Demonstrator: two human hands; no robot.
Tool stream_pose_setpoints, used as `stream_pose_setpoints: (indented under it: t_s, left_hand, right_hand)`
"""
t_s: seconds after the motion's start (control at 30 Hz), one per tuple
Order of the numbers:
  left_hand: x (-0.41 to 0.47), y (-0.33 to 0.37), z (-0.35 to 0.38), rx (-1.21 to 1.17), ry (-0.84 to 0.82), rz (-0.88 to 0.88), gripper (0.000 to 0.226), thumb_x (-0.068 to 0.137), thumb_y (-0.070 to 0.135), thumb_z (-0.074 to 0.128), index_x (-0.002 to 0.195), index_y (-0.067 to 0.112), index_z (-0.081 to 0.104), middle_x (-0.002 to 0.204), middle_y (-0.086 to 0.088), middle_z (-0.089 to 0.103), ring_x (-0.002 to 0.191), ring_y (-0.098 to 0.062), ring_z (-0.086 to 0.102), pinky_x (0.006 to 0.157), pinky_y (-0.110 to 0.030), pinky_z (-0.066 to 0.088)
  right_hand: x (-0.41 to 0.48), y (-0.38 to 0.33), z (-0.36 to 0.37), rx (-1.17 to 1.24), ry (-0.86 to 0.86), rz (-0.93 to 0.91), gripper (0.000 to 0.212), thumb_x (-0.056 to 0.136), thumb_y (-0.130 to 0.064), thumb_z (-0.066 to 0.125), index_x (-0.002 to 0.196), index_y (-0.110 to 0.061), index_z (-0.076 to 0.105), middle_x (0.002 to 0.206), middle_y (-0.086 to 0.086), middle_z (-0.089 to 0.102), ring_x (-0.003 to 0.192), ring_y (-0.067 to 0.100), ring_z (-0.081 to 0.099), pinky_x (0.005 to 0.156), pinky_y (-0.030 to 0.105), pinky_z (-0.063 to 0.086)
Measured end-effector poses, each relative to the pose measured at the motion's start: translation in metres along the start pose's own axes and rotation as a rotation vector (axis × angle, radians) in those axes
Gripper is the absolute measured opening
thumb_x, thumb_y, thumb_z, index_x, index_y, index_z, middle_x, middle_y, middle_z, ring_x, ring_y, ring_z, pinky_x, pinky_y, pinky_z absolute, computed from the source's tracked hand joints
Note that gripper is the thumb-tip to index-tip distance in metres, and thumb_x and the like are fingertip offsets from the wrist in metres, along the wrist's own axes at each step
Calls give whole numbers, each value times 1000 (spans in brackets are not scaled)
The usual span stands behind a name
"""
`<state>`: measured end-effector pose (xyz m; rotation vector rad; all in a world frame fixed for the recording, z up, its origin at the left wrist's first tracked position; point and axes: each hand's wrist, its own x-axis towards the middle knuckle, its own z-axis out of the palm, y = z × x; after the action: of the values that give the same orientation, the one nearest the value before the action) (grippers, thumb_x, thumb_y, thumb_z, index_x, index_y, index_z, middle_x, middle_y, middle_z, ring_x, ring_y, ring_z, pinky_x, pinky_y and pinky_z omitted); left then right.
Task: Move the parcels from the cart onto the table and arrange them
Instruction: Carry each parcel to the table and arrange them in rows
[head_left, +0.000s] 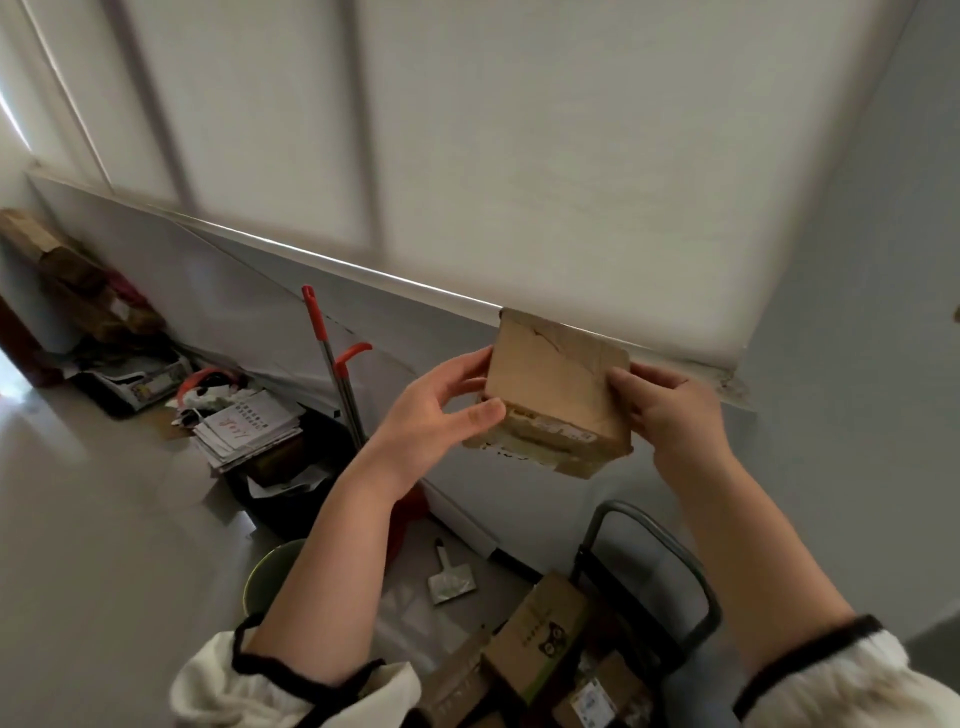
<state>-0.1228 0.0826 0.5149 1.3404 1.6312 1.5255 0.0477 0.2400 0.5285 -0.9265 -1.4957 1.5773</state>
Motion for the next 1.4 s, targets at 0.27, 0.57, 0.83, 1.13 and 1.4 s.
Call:
stream_pose_setpoints:
  t_s: [0.27, 0.57, 0.83, 1.13, 1.4]
  left_hand:
    - [1, -25, 9, -79, 235, -127, 20, 83, 34, 68, 98, 21, 71, 91, 6, 74, 84, -10, 70, 60, -15, 52]
    - [5, -55, 42, -158, 307, -477, 33, 82, 42, 68, 83, 9, 72, 78, -6, 74, 74, -24, 70, 70, -41, 55]
    - [12, -26, 115, -247, 93, -113, 20, 81, 34, 65, 100, 25, 65, 93, 11, 72, 86, -6, 68, 64, -15, 52]
    - [-36, 14, 305, -371, -284, 11, 27, 77, 27, 65, 104, 21, 63, 97, 11, 71, 94, -8, 66, 74, -17, 51]
    - [-154, 70, 472, -373, -631, -73, 22, 87, 21, 63, 105, 33, 61, 99, 13, 70, 93, -6, 66, 69, -14, 52]
  right_hand:
    - [-18, 21, -6, -151, -135, 73, 19, 83, -39, 66, 88, -21, 71, 85, 1, 74, 87, 16, 69, 81, 28, 54]
    - [-34, 38, -30, -319, -209, 134, 35, 86, -30, 65, 117, -15, 62, 95, -8, 69, 88, 7, 67, 75, 20, 56]
    - [-70, 37, -100, -105, 8, -84, 40, 87, -8, 62, 113, -39, 61, 106, -13, 71, 101, 6, 65, 80, 23, 55]
    - [-208, 39, -256, -188, 465, -136, 61, 88, 5, 56, 138, -28, 43, 122, -13, 62, 113, 1, 58, 97, 23, 47]
    - [-390, 33, -392, -255, 701, -55, 55, 88, -3, 57, 111, -52, 49, 105, -27, 66, 101, -6, 60, 76, 13, 52]
